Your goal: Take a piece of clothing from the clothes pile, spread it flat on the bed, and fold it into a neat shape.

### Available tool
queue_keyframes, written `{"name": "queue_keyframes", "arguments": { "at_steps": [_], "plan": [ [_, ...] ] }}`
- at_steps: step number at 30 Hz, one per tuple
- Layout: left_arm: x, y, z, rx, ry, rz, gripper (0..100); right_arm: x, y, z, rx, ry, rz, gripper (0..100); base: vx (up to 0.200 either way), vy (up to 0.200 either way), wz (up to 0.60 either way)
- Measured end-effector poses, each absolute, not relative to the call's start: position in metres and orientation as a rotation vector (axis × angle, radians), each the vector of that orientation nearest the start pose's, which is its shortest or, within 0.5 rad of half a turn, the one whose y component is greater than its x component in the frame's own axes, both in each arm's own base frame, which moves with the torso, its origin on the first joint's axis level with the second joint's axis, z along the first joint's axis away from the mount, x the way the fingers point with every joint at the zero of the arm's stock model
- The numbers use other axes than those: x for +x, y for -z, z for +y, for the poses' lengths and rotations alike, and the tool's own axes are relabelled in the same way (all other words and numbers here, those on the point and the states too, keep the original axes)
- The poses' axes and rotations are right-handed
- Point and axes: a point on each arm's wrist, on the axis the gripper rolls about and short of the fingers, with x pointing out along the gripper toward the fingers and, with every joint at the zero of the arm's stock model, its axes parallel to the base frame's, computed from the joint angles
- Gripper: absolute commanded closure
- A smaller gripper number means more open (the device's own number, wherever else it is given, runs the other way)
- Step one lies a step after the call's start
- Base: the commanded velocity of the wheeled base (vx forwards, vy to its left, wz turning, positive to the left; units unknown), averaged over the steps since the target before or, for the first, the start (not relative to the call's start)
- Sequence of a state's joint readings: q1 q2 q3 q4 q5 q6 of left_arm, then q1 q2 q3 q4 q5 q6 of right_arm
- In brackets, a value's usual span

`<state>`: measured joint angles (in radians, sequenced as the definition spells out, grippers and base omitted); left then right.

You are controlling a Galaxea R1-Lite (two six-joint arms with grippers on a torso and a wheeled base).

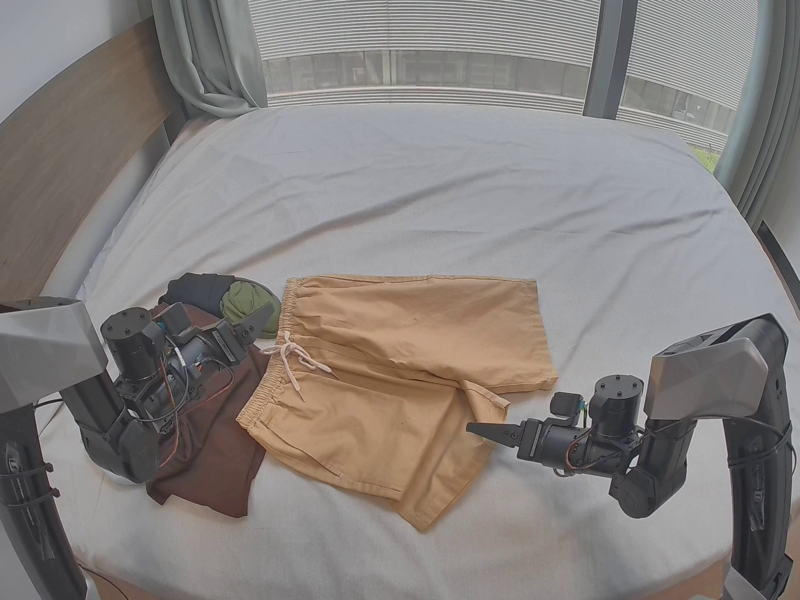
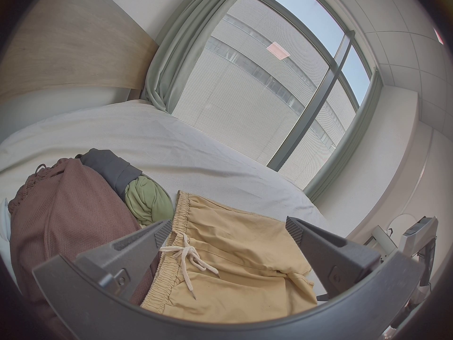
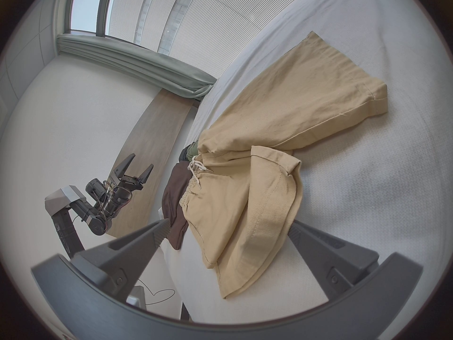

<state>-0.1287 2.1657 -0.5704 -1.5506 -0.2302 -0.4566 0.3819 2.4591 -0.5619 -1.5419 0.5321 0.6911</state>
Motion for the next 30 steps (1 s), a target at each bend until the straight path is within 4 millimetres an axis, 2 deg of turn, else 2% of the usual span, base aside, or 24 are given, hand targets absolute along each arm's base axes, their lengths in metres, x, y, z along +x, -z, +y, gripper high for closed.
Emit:
{"name": "queue_keyframes", "arguments": {
  "at_steps": [1, 2, 21, 30],
  "plan": [
    [0.338, -0.067, -0.049, -0.454, 0.342, 0.125, 0, 0.313, 0.035, 0.138, 0.661, -0.742, 0.664, 0, 0.0, 0.0, 0.0],
    [0.338, -0.067, -0.049, -0.454, 0.342, 0.126, 0, 0.313, 0.035, 0.138, 0.661, -0.742, 0.663, 100, 0.0, 0.0, 0.0],
    [0.338, -0.066, -0.05, -0.454, 0.344, 0.131, 0, 0.317, 0.038, 0.132, 0.658, -0.72, 0.653, 100, 0.0, 0.0, 0.0],
    [0.338, -0.064, -0.05, -0.454, 0.342, 0.137, 0, 0.326, 0.039, 0.101, 0.676, -0.626, 0.635, 100, 0.0, 0.0, 0.0]
  ]
}}
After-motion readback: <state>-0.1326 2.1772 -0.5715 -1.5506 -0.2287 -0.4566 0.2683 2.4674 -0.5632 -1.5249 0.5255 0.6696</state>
